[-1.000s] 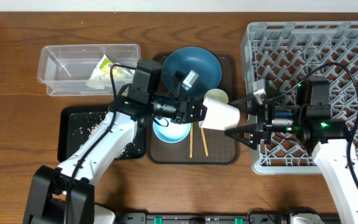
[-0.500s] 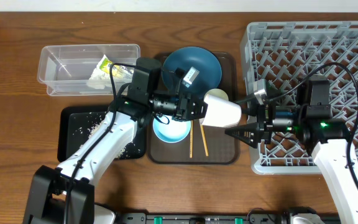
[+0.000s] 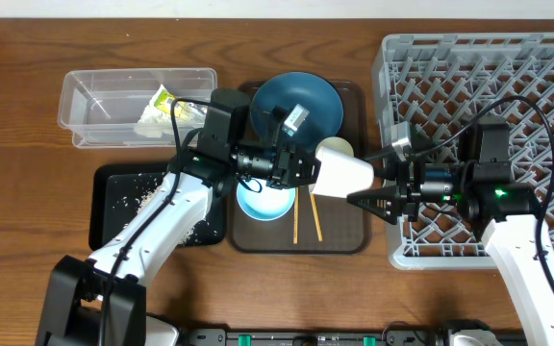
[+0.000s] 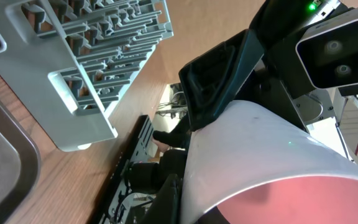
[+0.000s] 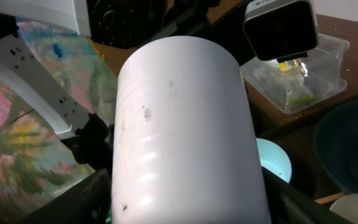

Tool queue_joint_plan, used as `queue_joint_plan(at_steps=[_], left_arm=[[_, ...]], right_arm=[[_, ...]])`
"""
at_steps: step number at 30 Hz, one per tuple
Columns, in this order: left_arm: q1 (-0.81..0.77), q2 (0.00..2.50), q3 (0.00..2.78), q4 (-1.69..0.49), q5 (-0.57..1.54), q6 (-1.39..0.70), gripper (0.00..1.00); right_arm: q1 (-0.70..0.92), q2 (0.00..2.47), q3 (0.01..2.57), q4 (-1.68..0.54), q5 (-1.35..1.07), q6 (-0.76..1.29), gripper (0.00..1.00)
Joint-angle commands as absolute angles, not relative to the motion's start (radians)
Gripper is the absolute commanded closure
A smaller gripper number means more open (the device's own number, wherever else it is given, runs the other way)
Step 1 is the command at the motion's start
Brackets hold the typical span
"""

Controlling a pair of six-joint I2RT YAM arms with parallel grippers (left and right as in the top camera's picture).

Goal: Sort waste into correct bins and load items into the dishwasher rack
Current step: 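Pass the pink cup from the left gripper to the right gripper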

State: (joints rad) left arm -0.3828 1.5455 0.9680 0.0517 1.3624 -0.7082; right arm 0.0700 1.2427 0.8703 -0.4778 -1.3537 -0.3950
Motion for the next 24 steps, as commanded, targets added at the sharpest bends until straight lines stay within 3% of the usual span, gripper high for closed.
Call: queue_joint_plan(at_steps=[1, 13, 16, 24], left_arm=[[-0.384, 1.548, 0.980, 0.055, 1.354, -0.720, 0.94], [-0.384, 1.548, 0.980, 0.055, 1.353, -0.719, 0.93], [-0.384, 1.548, 0.980, 0.055, 1.350, -0.682, 0.77], [-0.384, 1.548, 0.971, 0.037, 1.236, -0.573, 0.64]], right_arm=[[0.086, 1.244, 0.888, -0.478, -1.392, -0.405, 0.33], [0.086, 1.244, 0.888, -0.483, -1.358, -0.405, 0.45], [0.086, 1.244, 0.888, -0.487, -1.357, -0.405, 0.54], [0.086, 1.244, 0.888, -0.511, -1.136, -0.292, 0.69]])
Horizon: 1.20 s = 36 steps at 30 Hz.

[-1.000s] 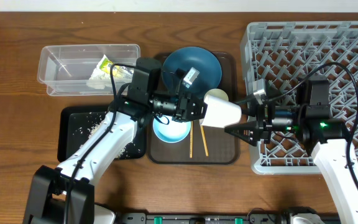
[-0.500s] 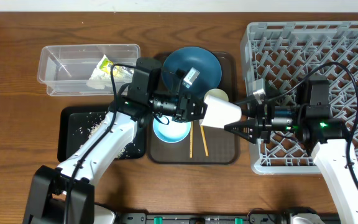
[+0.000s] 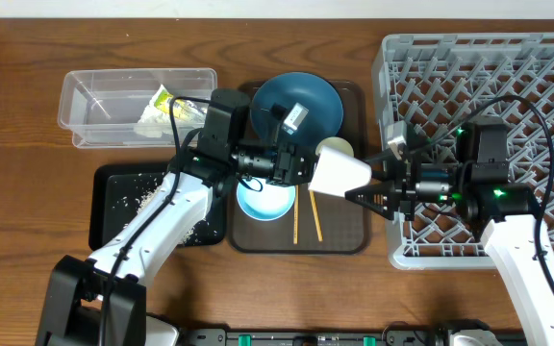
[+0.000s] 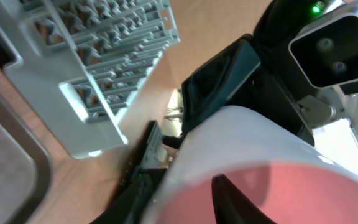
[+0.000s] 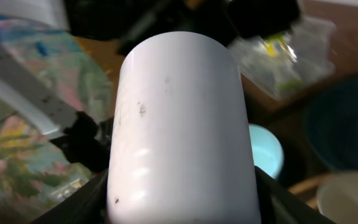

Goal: Sort waste into correct bins and load items into the dishwasher rack
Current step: 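Pass the pink cup from the left gripper to the right gripper, then carry the cup right into the dish rack with the right gripper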

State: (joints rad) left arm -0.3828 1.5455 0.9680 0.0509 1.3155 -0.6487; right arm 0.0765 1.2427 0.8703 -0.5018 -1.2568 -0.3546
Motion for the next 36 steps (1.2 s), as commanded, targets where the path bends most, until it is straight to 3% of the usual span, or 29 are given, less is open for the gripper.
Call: queue_joint_plan(at_steps=[1, 7, 13, 23, 36], left_arm=[[-0.382, 1.548, 0.971, 0.008, 1.197, -0.548, 0.64], [-0.352, 1.544, 0.971, -0.257, 0.871, -0.400, 0.58], [-0.260, 1.482, 0.971, -0.447, 0.789, -0.291, 0.57], [-0.141, 1.241, 0.971, -0.635, 0.454, -0.244, 0.56], [-0.141, 1.168, 0.971, -0.651, 0.380, -0.244, 0.52]], right_arm=[[0.086, 1.244, 0.888, -0.516, -1.098, -0.280, 0.71], [0.081, 1.239, 0.889, -0.522, -0.925, -0.168, 0.86], [0.041, 1.209, 0.958, -0.662, -0.679, -0.168, 0.97], [-0.070, 1.209, 1.241, -0.941, -0.279, -0.061, 0.99], [-0.410, 1.343, 1.409, -1.100, -0.003, 0.094, 0.99]])
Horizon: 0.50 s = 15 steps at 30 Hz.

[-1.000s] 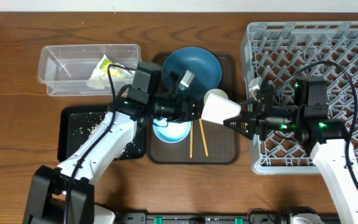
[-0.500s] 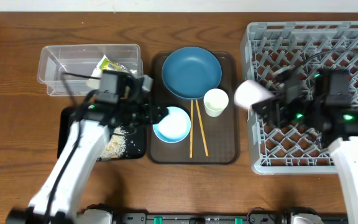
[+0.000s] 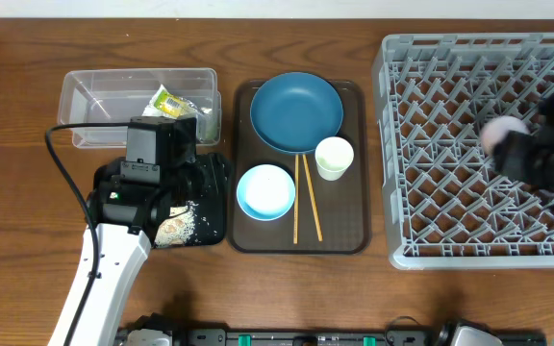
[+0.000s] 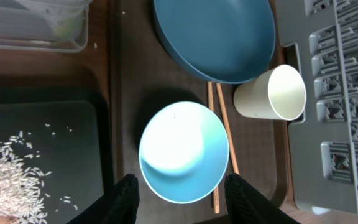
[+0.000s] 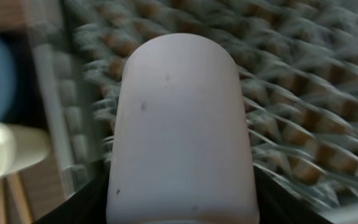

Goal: Sort waste into correct bins and load items into the dishwasher rack
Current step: 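Carry the cup right into the dish rack with the right gripper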

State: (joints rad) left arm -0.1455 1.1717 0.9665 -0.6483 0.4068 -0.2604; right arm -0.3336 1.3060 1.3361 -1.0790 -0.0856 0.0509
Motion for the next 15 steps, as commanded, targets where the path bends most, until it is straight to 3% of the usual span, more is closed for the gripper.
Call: queue_joint_plan(at_steps=[1, 10, 15], left_arm=[[-0.141, 1.168, 0.971, -0.651, 0.380, -0.244, 0.52], [-0.141, 1.169, 0.971, -0.652, 0.380, -0.244, 0.52], [-0.141, 1.169, 0.971, -0.651, 0.380, -0.244, 0.51]], right_arm=[[-0.444, 1.368, 1.439, -1.119, -0.004, 0.096, 0.99], [-0.671, 1.569, 1.623, -1.201, -0.004, 0.142, 0.99], [-0.754, 1.656, 1.623, -1.194, -0.004, 0.171, 0.94]])
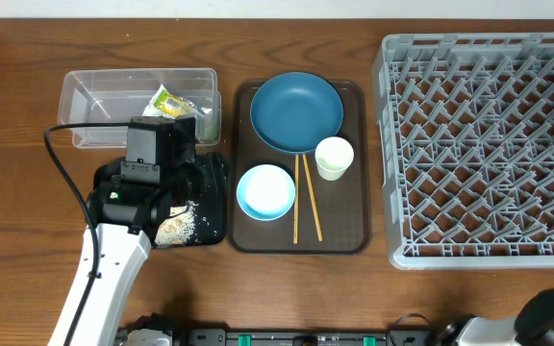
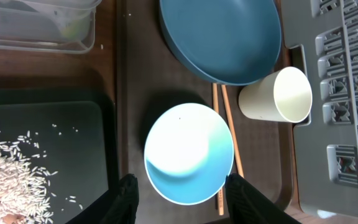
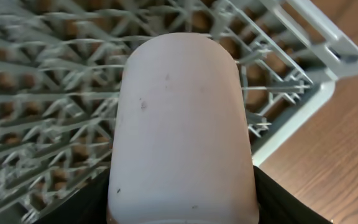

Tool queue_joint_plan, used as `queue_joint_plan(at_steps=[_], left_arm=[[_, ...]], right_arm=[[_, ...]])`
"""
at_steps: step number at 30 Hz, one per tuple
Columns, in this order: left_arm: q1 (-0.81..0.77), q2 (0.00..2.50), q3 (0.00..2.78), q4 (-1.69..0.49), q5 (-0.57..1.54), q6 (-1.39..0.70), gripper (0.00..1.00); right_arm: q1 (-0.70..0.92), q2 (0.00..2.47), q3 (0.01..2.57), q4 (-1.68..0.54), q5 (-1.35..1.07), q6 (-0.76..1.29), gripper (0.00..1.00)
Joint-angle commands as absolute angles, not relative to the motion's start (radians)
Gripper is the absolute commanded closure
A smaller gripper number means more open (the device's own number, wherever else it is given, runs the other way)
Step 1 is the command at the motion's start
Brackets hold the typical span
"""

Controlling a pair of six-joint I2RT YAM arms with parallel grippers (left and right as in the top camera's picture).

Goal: Sort waste into correct bins and load items into the dishwasher rack

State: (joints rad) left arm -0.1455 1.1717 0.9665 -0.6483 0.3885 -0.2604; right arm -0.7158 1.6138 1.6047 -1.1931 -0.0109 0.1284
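My right gripper [image 3: 182, 213] is shut on a white cup [image 3: 182, 118], which fills the right wrist view; its base points away from the camera, over a corner of the grey dishwasher rack [image 3: 36, 93]. Neither shows in the overhead view. My left gripper [image 2: 185, 208] hangs open and empty just beside the light blue bowl [image 2: 188, 152]. The brown tray [image 1: 339, 235] also carries a dark blue plate [image 1: 296, 111], a cream cup [image 1: 334, 157] and chopsticks [image 1: 306, 202]. The rack [image 1: 489, 144] stands to the right.
A clear bin [image 1: 104, 106] with a yellow-green wrapper [image 1: 166, 101] sits at the back left. A black tray [image 1: 113, 207] with scattered rice lies under my left arm [image 1: 157, 159]. Bare wooden table [image 3: 334, 162] runs beyond the rack's corner.
My right gripper, still shut on the white cup, has gone from over the rack's right side to its corner, out of the overhead view. The left arm has barely shifted.
The white cup was first held between both grippers above the brown tray, and it was still there a moment later. Then my left gripper was back over the black tray, open, while the right held the cup over the rack. Now the cup is over the rack's corner.
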Motion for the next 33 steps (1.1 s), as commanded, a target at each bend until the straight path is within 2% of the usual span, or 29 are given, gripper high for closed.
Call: queue_joint_plan(at_steps=[1, 11, 15, 21, 26, 28, 33], left_arm=[[-0.141, 1.169, 0.971, -0.651, 0.380, -0.244, 0.51], [-0.141, 1.169, 0.971, -0.654, 0.380, -0.244, 0.51], [-0.141, 1.169, 0.971, -0.654, 0.380, -0.244, 0.51], [-0.141, 1.169, 0.971, -0.654, 0.380, -0.244, 0.51], [-0.141, 1.169, 0.971, -0.654, 0.380, -0.244, 0.50], [-0.141, 1.169, 0.971, -0.654, 0.380, -0.244, 0.45], [-0.141, 1.169, 0.971, -0.654, 0.380, -0.244, 0.45]], right_arm=[[-0.765, 1.671, 1.623, -1.193, -0.004, 0.181, 0.93], [-0.807, 1.799, 1.622, -1.179, -0.009, 0.202, 0.94], [-0.807, 1.837, 1.622, -1.187, -0.019, 0.202, 0.69], [-0.807, 1.858, 1.621, -1.191, -0.042, 0.202, 0.51], [-0.807, 1.857, 1.621, -1.196, -0.073, 0.202, 0.24], [-0.807, 1.857, 1.622, -1.192, -0.100, 0.202, 0.13], [-0.807, 1.854, 1.624, -1.201, -0.173, 0.201, 0.10]])
